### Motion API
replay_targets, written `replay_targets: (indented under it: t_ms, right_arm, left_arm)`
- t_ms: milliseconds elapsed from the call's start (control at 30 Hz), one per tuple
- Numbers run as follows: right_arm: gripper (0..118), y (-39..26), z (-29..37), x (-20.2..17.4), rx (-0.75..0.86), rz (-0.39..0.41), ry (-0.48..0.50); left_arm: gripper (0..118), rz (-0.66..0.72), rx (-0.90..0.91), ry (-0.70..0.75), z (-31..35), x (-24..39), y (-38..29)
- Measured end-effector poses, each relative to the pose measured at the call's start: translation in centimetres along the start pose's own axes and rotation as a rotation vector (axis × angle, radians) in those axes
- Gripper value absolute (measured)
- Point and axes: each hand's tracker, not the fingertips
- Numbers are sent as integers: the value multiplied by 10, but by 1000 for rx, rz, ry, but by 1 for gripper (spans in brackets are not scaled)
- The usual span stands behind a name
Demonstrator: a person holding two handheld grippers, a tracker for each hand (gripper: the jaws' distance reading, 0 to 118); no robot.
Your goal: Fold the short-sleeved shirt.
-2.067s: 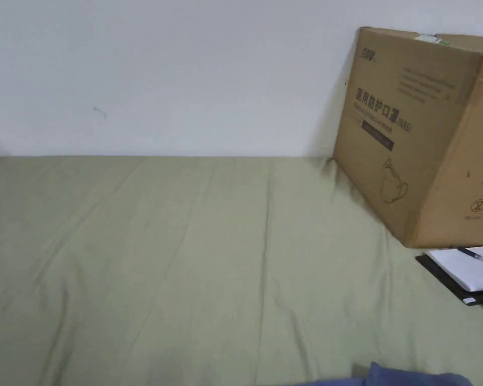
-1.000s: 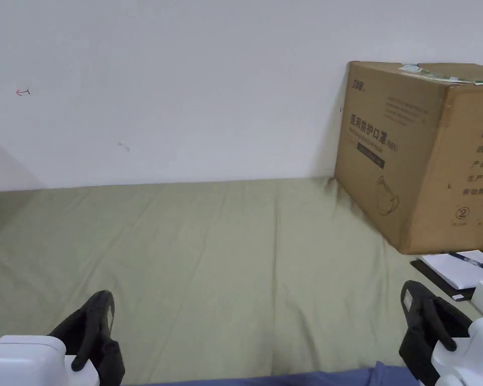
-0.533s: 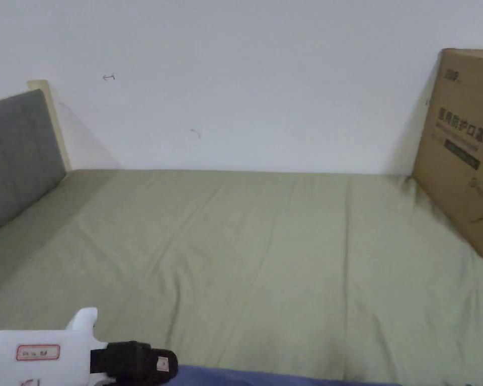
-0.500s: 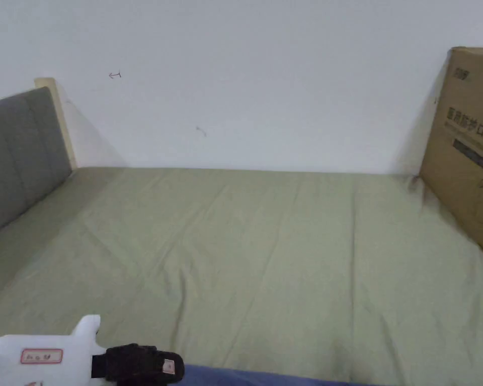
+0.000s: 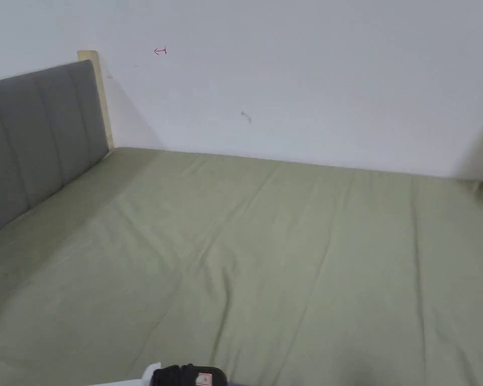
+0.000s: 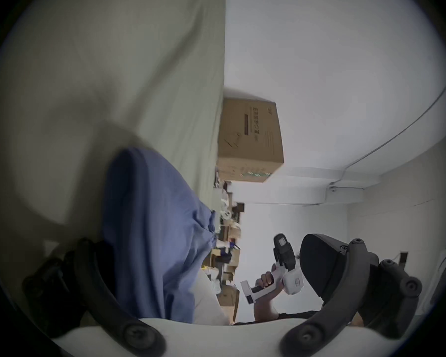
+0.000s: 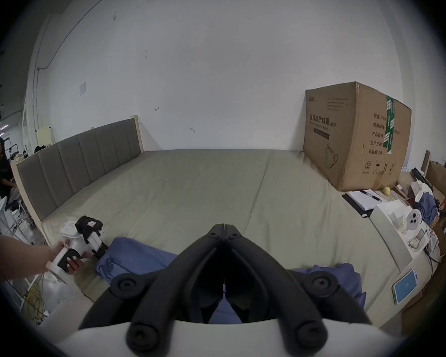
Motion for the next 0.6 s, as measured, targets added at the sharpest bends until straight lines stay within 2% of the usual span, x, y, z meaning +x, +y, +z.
replay_targets:
  t_ms: [67,100,133,167,200,233,300,433,500,600]
  right_arm:
    - [0,2,-5,-3,-8,4,-4]
    - [0,3,-6,-4,-9,4,-5]
    - [0,3,-7,-4,-9,2,-4]
    - [0,3,-7,-4,-10,-2,3]
    - [0,2,-6,-4,-12,-4,8]
    - [0,2,-6,-5,-15,-1,9]
    - [0,1,-5,-6,-23,12,7]
    - [0,4,6,-3,-18,23,27]
    - [0,7,13,-3,-9,22,29]
    - [0,6,21,2,3,7,41]
  left_arm:
    - [116,-91,5,52,-17,4,-4]
    - [106,-151,17,130,-16,4,0]
    - [58,-202,37,245,-18,5,-1]
    - [2,-247,80,531,-22,2,-2]
    - [2,-290,98,755,-13,-9,-4]
    - [2,-237,107,386,-20,2,-13]
    - [2,-272,94,546,-28,12,-17]
    - [2,-262,105,618,-18,50,-23]
    - [2,-330,100,692,-4,71,-25]
    - [2,-409,134,889,16,103,-29]
